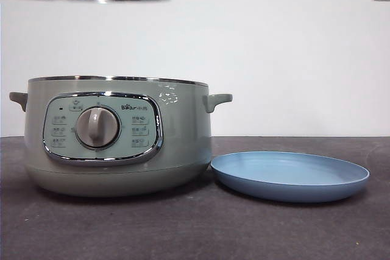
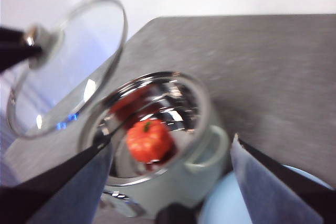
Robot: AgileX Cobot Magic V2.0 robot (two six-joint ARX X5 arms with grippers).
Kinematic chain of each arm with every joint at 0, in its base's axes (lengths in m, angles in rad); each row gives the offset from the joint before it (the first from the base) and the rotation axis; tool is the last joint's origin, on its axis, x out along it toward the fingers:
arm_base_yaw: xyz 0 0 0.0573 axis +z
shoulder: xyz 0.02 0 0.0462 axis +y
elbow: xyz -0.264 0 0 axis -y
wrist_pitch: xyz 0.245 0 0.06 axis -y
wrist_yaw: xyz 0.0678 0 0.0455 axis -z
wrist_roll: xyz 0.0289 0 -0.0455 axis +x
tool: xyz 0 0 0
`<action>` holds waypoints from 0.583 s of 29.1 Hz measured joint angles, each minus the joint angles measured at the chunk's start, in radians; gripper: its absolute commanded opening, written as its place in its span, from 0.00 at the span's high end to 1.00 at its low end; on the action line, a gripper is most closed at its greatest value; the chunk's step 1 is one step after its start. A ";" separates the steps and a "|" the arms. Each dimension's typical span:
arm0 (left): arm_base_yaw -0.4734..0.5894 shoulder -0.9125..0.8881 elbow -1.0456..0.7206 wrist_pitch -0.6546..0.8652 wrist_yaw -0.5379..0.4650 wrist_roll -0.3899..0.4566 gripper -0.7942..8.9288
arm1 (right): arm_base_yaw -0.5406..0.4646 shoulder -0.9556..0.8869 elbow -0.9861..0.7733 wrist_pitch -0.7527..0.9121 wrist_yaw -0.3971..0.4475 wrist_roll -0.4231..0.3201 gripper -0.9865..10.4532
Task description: Take the pumpkin out from the steamer,put the pumpkin in the blue plate,close the lid
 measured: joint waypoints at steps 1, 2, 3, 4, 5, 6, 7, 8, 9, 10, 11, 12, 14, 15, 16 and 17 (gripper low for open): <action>0.000 -0.031 0.000 -0.013 -0.026 0.000 0.93 | 0.029 0.028 0.007 0.015 0.000 0.000 0.58; 0.000 -0.061 0.000 -0.023 -0.046 0.000 0.93 | 0.056 0.058 0.019 0.023 0.000 0.000 0.58; 0.001 -0.088 0.000 -0.030 -0.064 0.000 0.93 | 0.078 0.088 0.035 0.023 0.000 -0.001 0.58; 0.001 -0.113 0.000 -0.037 -0.080 0.000 0.93 | 0.103 0.126 0.058 0.019 0.000 -0.005 0.58; 0.001 -0.142 0.000 -0.046 -0.100 0.000 0.93 | 0.127 0.166 0.086 0.011 0.000 -0.010 0.57; 0.001 -0.169 0.000 -0.056 -0.117 0.000 0.93 | 0.146 0.202 0.114 0.000 0.001 -0.018 0.54; 0.001 -0.193 0.000 -0.069 -0.139 0.001 0.93 | 0.169 0.244 0.149 -0.019 0.004 -0.028 0.51; 0.001 -0.214 0.000 -0.081 -0.159 0.004 0.93 | 0.192 0.286 0.187 -0.041 0.006 -0.041 0.48; 0.001 -0.230 0.000 -0.093 -0.177 0.009 0.93 | 0.211 0.322 0.222 -0.062 0.010 -0.051 0.46; 0.001 -0.247 0.000 -0.106 -0.198 0.013 0.93 | 0.231 0.364 0.266 -0.088 0.010 -0.065 0.44; 0.001 -0.261 0.000 -0.118 -0.217 0.016 0.93 | 0.248 0.401 0.304 -0.108 0.012 -0.076 0.44; 0.001 -0.276 0.000 -0.132 -0.238 0.018 0.93 | 0.266 0.441 0.351 -0.135 0.026 -0.089 0.44; 0.001 -0.309 0.000 -0.153 -0.277 0.022 0.93 | 0.307 0.526 0.455 -0.206 0.086 -0.124 0.44; 0.001 -0.319 0.000 -0.159 -0.288 0.024 0.93 | 0.322 0.553 0.490 -0.230 0.113 -0.137 0.44; 0.001 -0.332 0.000 -0.166 -0.300 0.024 0.93 | 0.341 0.590 0.539 -0.266 0.150 -0.154 0.44; 0.001 -0.348 0.000 -0.175 -0.317 0.024 0.93 | 0.367 0.645 0.610 -0.318 0.196 -0.173 0.44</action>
